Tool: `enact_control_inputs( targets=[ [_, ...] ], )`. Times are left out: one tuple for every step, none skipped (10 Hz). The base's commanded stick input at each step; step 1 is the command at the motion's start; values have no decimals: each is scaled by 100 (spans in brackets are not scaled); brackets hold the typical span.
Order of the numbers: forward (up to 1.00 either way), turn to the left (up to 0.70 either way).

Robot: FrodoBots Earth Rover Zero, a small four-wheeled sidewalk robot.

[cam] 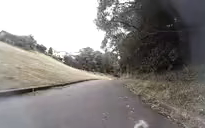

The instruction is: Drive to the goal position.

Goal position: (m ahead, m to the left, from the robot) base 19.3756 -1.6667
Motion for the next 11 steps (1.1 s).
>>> enact_control_inputs(
  targets=[
    [70,0],
    [70,0],
    [70,0],
    [70,-14],
    [70,-14],
    [70,0],
    [70,0],
    [70,0],
    [70,0],
    [70,0],
    [70,0]
  ],
)
